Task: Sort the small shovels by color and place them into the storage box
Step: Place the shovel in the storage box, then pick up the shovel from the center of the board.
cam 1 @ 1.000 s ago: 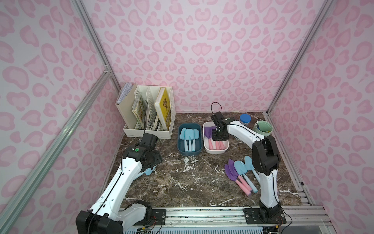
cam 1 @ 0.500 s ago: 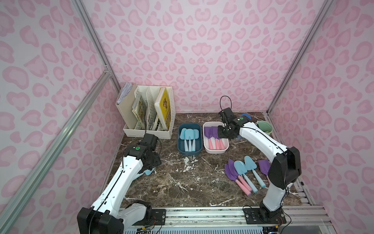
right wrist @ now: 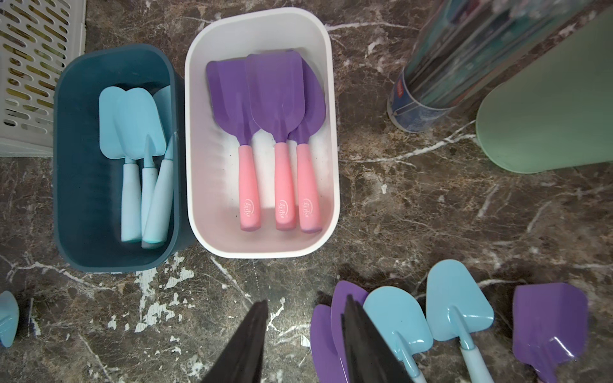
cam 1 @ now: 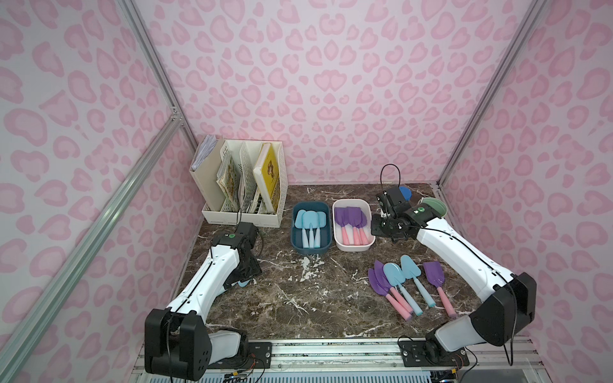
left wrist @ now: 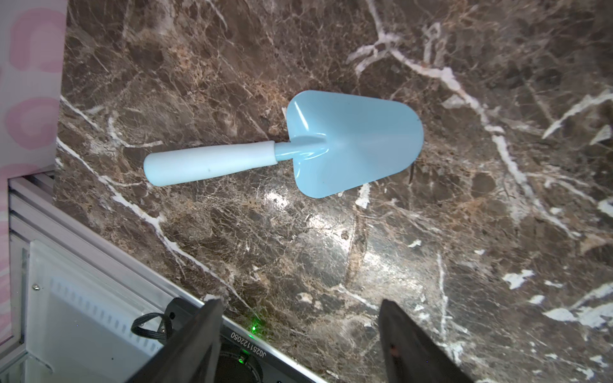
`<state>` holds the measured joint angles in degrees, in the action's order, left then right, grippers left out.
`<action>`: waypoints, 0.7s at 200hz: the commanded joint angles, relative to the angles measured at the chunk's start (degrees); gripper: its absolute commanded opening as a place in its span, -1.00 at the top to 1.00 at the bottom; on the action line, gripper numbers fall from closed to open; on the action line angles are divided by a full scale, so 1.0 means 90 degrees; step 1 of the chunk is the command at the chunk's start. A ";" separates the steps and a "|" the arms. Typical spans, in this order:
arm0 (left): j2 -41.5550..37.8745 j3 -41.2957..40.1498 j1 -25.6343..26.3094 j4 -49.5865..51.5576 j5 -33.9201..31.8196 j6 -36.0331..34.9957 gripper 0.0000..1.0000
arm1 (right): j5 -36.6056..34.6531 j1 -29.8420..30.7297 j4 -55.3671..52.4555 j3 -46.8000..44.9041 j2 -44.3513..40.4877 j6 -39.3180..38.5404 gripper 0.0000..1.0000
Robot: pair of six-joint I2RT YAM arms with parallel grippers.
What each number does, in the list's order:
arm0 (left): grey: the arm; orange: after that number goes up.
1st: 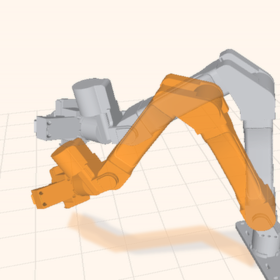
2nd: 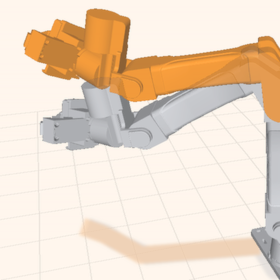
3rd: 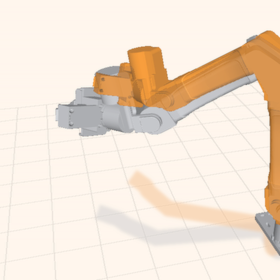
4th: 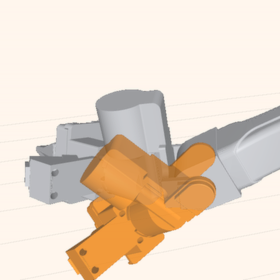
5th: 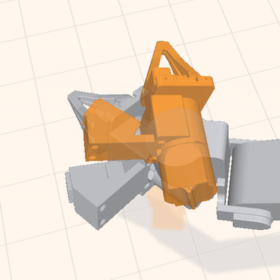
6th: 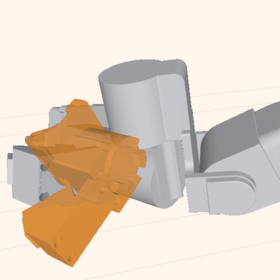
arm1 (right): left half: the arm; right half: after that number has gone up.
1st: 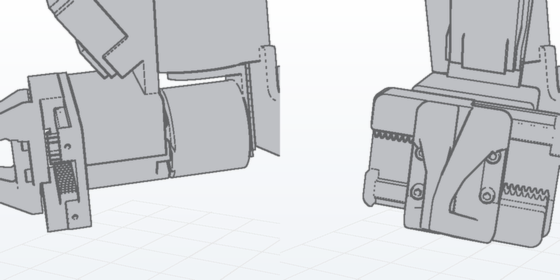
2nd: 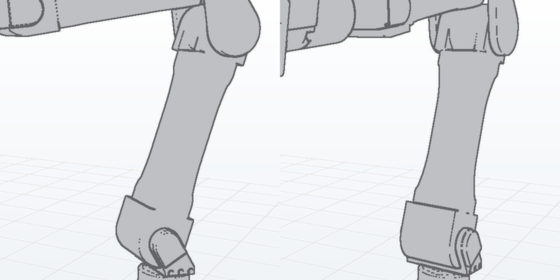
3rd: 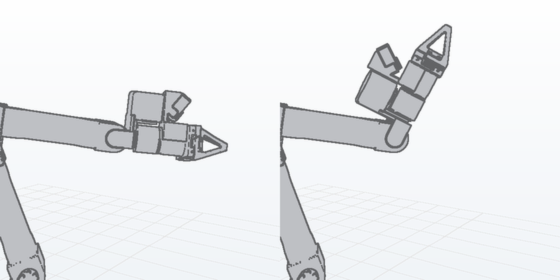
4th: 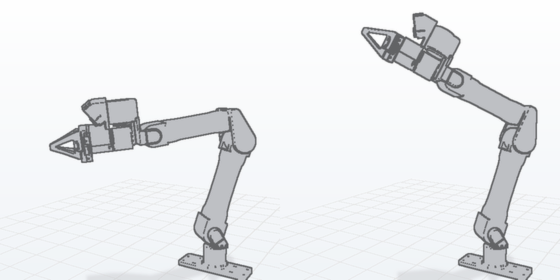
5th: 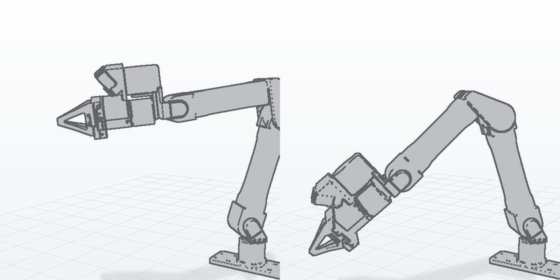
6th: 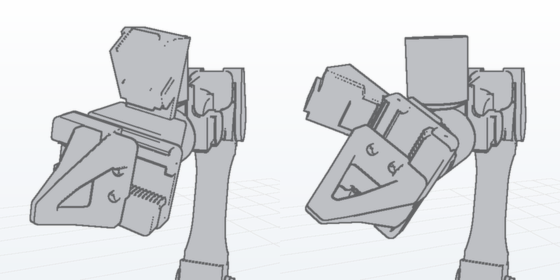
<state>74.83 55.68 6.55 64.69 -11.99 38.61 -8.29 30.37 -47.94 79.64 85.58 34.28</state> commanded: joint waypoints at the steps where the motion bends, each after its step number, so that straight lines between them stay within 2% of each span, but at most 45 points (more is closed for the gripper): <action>1: 0.0160 -0.0106 -0.0216 -0.0102 0.0224 -0.0217 -0.61 | 0.0033 -0.0001 0.0122 -0.0102 -0.0115 -0.0008 0.13; 33: 0.0243 -0.0069 -0.0546 -0.0119 0.0282 -0.0260 -0.63 | 0.0100 0.0004 0.0198 -0.0128 -0.0212 -0.0036 0.13; 94: 0.0632 0.0224 -0.2043 -0.0057 0.0599 -0.0815 -0.63 | 0.0267 -0.0005 0.0366 -0.0499 -0.0271 -0.0113 0.13; 140: 0.1128 0.0289 -0.2499 -0.0232 0.0618 -0.1037 -0.63 | 0.0315 0.0002 0.0376 -0.0472 -0.0208 -0.0168 0.13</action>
<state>83.29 58.30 -14.55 63.09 -6.76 31.29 -5.89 30.37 -45.21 75.09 83.55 33.19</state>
